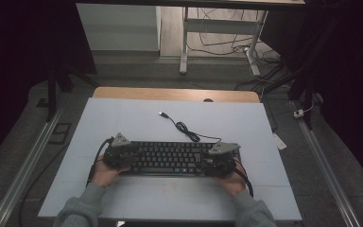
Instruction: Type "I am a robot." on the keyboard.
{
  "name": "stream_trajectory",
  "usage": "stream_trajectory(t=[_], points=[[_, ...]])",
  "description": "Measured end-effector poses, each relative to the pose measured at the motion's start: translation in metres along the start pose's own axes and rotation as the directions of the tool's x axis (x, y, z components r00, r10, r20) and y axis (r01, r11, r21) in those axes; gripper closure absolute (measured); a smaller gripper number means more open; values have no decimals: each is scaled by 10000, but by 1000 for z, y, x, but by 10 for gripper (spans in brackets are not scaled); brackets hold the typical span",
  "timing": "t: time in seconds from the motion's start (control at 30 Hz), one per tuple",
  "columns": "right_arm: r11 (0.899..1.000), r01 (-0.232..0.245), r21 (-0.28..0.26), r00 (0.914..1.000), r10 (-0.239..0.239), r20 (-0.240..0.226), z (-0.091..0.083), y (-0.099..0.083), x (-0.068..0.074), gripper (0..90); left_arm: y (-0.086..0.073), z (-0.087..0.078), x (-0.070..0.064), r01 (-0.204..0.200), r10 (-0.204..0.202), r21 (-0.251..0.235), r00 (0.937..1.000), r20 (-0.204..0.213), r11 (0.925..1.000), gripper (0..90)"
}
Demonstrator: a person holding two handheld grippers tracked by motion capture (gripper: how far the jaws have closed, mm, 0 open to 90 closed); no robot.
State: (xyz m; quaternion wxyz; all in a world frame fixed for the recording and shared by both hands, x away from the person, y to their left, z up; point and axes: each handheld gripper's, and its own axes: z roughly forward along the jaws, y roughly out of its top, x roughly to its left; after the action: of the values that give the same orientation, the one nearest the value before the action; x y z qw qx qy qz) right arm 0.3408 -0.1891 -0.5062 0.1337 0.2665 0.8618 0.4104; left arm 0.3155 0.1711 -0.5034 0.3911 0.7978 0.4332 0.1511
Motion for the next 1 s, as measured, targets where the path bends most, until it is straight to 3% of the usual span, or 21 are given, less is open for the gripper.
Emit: stream_trajectory(t=[0.27,1.0], points=[[10000,-7,19,10000,7,5,0,0,0,433,3,9,-3,-71,66,261,9998,195,9996,880],[10000,26,48,10000,-26,21,1,0,0,433,8,34,-8,-199,194,780,9998,73,9968,884]])
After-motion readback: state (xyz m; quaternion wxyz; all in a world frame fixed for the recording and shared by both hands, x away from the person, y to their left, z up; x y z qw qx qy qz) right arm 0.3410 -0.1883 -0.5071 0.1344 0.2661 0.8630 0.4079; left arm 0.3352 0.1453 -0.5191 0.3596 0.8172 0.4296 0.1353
